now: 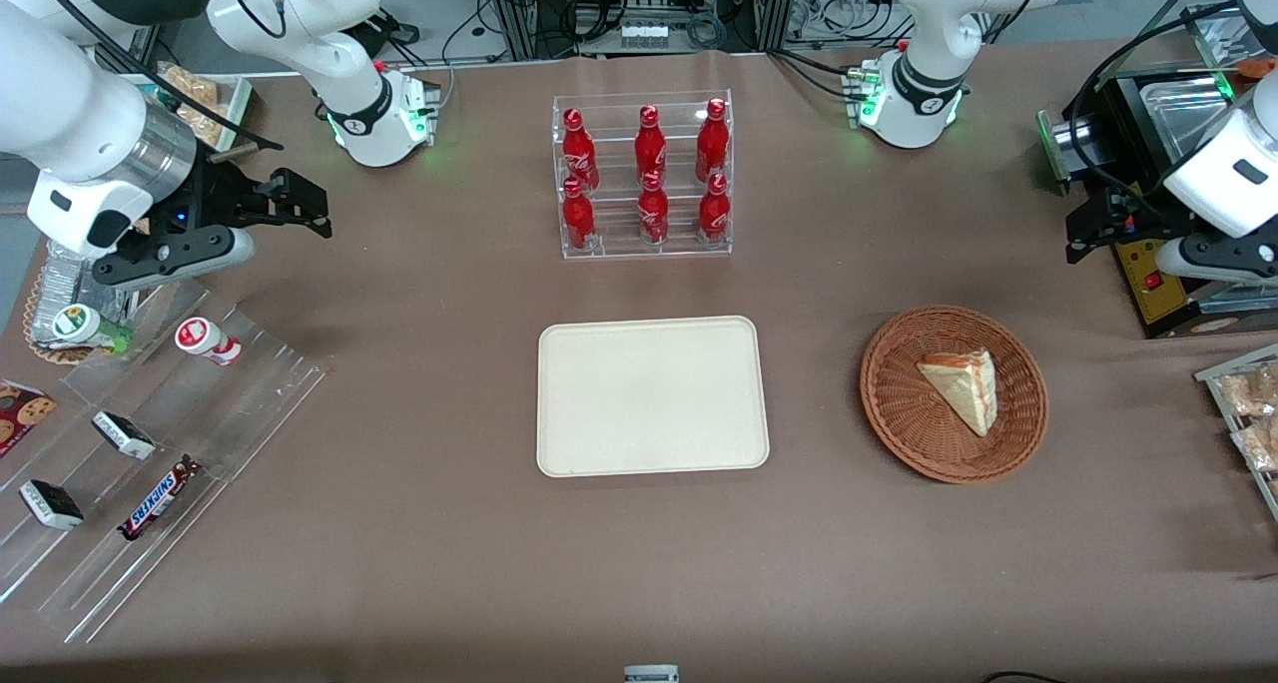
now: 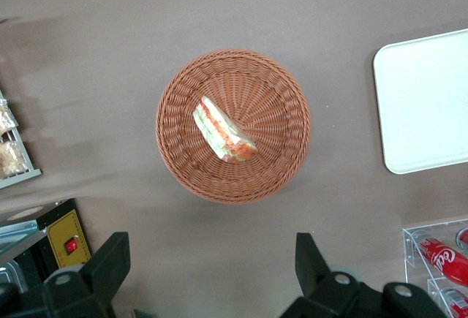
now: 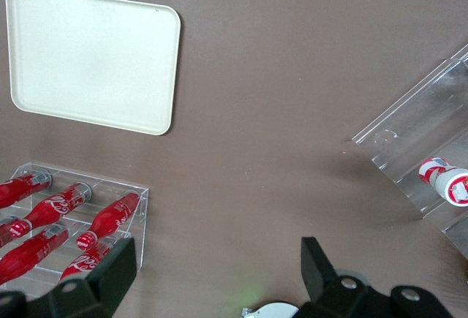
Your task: Place sandwich from basket to tray
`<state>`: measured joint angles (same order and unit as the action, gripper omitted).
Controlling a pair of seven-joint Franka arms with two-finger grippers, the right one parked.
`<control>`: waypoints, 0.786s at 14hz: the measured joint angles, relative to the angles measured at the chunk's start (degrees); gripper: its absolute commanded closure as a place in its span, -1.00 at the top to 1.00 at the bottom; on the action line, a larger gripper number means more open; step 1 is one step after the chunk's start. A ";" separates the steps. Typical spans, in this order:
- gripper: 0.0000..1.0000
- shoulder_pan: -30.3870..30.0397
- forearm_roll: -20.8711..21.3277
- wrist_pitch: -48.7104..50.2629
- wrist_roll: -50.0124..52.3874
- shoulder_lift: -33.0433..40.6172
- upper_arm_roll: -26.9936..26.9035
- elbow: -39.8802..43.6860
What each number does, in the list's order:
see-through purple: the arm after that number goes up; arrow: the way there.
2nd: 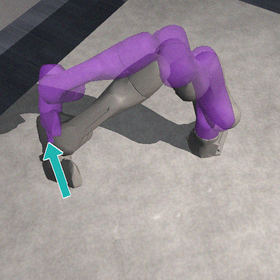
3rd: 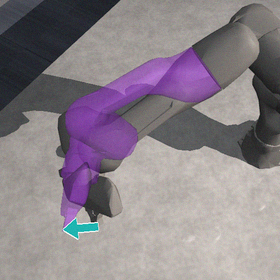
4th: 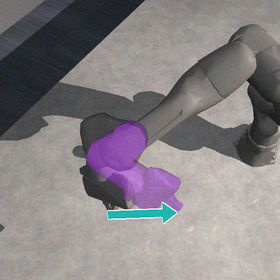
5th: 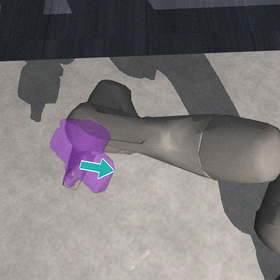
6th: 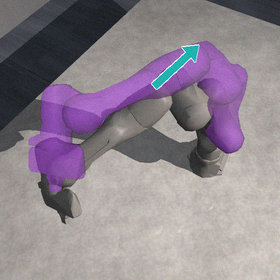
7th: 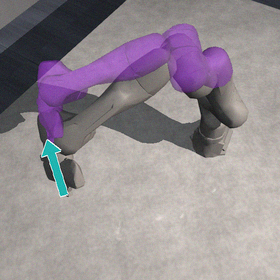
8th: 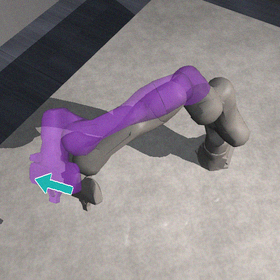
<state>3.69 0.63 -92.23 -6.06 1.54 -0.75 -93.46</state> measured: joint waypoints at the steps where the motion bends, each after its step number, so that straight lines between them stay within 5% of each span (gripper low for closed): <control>1: 1.00 0.00 0.00 -0.09 0.00 -0.10 0.00 0.00; 11: 1.00 0.06 0.00 0.92 0.00 -0.17 -0.02 -0.11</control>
<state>3.76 0.64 -91.31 -6.06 1.38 -0.77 -93.57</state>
